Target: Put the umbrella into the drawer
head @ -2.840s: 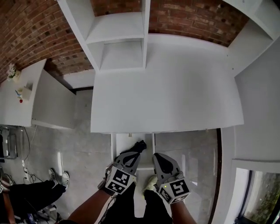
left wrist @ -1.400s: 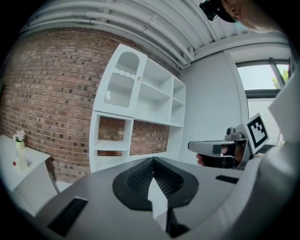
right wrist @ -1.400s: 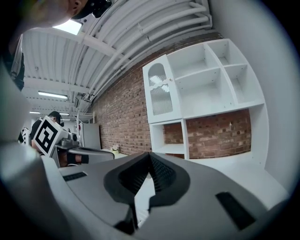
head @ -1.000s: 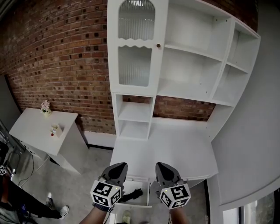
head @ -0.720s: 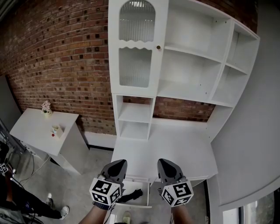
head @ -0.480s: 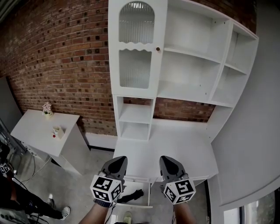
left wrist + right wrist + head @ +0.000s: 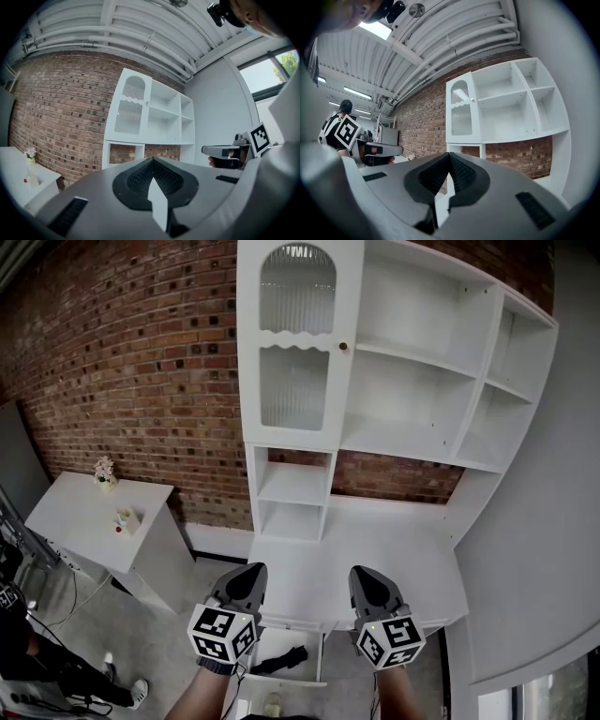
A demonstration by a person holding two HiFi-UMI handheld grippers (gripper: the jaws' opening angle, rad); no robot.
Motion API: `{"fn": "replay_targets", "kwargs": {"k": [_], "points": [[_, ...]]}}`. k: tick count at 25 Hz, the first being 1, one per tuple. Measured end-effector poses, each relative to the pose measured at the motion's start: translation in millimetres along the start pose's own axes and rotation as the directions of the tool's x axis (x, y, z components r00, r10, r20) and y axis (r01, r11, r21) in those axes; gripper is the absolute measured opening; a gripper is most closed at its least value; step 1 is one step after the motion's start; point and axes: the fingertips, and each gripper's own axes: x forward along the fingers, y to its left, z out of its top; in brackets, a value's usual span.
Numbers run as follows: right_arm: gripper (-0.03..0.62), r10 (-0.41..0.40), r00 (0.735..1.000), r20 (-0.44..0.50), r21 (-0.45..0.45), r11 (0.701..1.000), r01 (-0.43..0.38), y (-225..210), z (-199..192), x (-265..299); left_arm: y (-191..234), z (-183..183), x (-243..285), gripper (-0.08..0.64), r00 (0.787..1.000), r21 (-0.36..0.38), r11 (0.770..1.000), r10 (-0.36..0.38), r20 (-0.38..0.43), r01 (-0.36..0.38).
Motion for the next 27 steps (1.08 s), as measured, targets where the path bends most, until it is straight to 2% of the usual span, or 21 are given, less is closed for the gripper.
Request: {"fn": "replay_targets", "kwargs": {"k": [27], "points": [[0.003, 0.013, 1.000, 0.005, -0.015, 1.000, -0.013, 5.5, 1.3, 3.3, 5.0, 5.7, -2.7, 0.006, 1.000, 0.010, 1.000, 0.005, 0.015, -0.005]]}}
